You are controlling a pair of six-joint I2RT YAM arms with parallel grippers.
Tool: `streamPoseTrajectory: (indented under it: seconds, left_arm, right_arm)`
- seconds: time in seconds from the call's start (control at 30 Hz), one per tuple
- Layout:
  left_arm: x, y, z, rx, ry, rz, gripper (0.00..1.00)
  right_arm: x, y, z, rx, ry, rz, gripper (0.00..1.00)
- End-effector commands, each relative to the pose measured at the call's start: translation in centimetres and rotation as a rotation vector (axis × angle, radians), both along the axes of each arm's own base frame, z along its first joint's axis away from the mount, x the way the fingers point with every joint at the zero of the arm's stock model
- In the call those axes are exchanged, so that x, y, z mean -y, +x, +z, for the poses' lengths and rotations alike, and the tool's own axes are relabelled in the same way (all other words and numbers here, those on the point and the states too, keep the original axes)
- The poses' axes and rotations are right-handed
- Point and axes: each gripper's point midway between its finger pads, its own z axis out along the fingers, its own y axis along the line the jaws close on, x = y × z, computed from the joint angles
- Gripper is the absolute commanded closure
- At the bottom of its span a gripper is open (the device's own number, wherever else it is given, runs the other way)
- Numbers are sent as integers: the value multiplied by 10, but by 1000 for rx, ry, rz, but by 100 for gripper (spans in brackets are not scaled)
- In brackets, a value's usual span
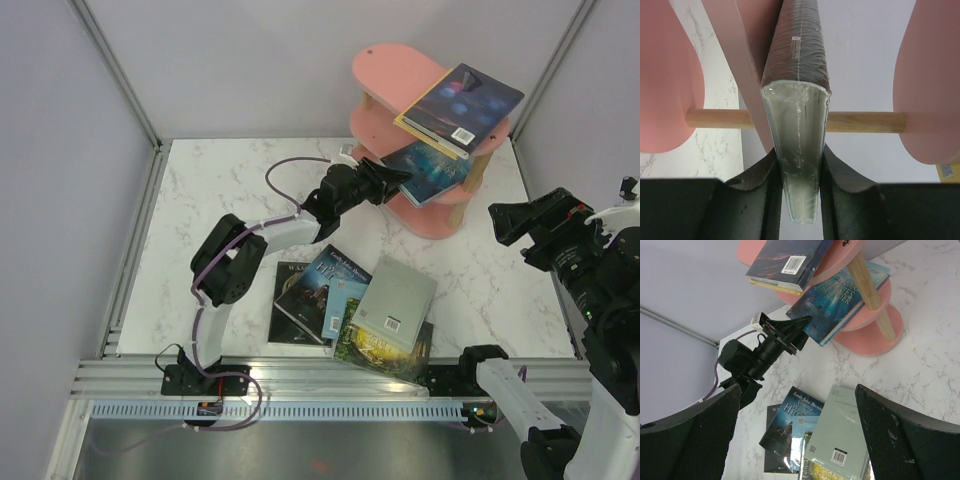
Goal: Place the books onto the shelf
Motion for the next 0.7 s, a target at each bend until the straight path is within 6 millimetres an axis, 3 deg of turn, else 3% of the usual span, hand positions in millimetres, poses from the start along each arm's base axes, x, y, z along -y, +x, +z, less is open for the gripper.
streamPoseTrajectory:
  seconds: [0.0, 0.17, 0.33, 0.5, 0.63, 0.67]
  left_arm:
    - [12, 7, 36, 70, -96, 7, 98]
    - [28, 0, 17, 41, -75, -40, 97]
    - [40, -3, 26, 65, -94, -103, 84]
    - [46, -16, 34, 124, -86, -191, 47]
    - [30, -25, 36, 142, -66, -174, 0]
    - [24, -24, 35, 140, -54, -162, 0]
  right_arm:
    - [5, 0, -4, -11, -9, -30, 2]
    - [6, 2, -6, -18, -19, -31, 2]
    - [6, 5, -10, -29, -27, -28, 2]
    - [5, 9, -14, -33, -31, -21, 2]
    - [4, 11, -16, -35, -30, -16, 2]
    - [3, 12, -16, -33, -28, -12, 2]
